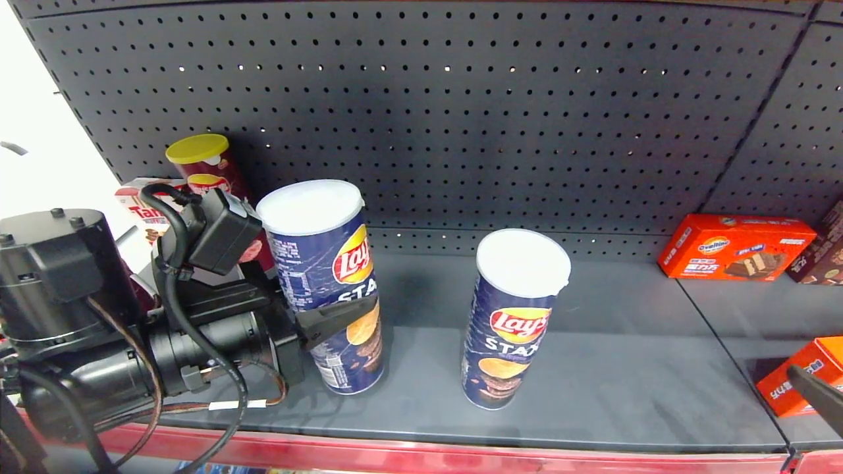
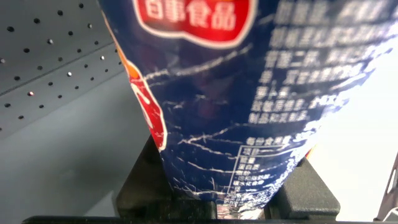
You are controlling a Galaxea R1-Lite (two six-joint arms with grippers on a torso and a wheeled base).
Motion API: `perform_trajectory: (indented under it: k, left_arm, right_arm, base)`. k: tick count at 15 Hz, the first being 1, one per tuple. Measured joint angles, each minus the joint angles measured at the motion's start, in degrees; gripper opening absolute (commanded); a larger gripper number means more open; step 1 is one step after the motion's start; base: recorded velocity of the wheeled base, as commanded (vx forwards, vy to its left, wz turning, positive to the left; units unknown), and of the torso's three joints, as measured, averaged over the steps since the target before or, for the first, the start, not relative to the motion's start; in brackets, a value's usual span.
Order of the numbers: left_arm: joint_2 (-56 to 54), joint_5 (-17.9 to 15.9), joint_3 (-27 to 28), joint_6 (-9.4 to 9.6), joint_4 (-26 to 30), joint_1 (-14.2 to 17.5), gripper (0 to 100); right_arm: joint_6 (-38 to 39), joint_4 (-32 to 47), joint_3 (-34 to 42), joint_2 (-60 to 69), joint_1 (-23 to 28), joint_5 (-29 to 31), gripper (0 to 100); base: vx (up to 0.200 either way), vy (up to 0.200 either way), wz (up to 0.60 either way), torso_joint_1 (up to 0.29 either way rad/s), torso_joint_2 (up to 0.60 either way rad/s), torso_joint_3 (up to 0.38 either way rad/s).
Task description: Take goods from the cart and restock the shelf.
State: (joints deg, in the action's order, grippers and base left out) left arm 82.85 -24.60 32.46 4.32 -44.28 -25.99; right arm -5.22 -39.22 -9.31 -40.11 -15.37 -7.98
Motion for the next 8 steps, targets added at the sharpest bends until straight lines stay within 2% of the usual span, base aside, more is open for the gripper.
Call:
perform_trajectory:
  k: [6,8]
  left_arm:
    - [-0.29,-0.09,-0.55,0.17,0.05,-0.35,0]
    - [-0.88,-0.13,-0.79,0.17,0.07,-0.44,0]
  right_arm:
    - [0.16,27.12,4.36,27.62,1.97,18.27,100]
    - [0.84,33.78,7.75,31.71,2.12,19.70,100]
  base:
    - [0.000,0.000,0.00,0.000,0.00,0.000]
    - [0.000,0.000,0.00,0.000,0.00,0.000]
